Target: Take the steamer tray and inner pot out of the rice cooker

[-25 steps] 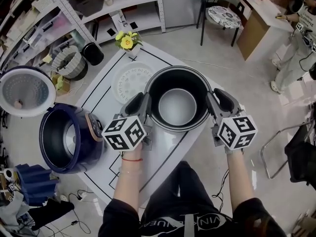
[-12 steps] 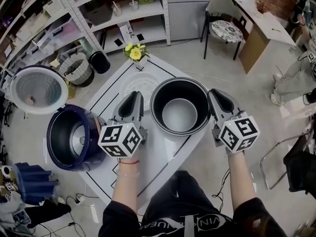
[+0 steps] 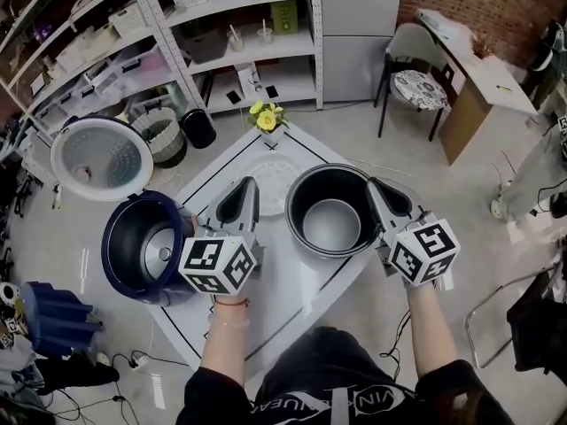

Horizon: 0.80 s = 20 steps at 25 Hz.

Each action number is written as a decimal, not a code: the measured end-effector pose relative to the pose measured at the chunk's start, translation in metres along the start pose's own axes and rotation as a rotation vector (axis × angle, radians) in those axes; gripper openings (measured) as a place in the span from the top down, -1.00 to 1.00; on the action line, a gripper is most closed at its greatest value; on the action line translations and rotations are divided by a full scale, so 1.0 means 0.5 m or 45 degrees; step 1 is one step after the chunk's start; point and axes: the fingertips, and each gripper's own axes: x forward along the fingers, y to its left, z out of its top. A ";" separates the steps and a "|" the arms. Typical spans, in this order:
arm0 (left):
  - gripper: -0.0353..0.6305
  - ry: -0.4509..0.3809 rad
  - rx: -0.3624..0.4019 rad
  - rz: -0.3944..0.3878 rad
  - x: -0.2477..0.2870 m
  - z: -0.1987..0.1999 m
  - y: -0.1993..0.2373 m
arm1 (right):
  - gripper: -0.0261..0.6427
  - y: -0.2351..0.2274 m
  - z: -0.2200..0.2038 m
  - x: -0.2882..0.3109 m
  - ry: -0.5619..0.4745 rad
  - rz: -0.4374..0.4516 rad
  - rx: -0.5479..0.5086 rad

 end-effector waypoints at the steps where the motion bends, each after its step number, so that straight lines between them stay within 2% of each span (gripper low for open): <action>1: 0.84 -0.008 0.006 0.004 -0.004 0.008 -0.001 | 0.93 0.004 0.006 0.000 -0.004 0.012 -0.003; 8: 0.85 -0.017 0.032 0.019 -0.037 0.041 -0.025 | 0.92 0.037 0.043 -0.015 -0.028 0.088 -0.014; 20: 0.85 -0.006 0.046 0.092 -0.087 0.054 -0.023 | 0.93 0.069 0.055 -0.025 -0.043 0.140 0.006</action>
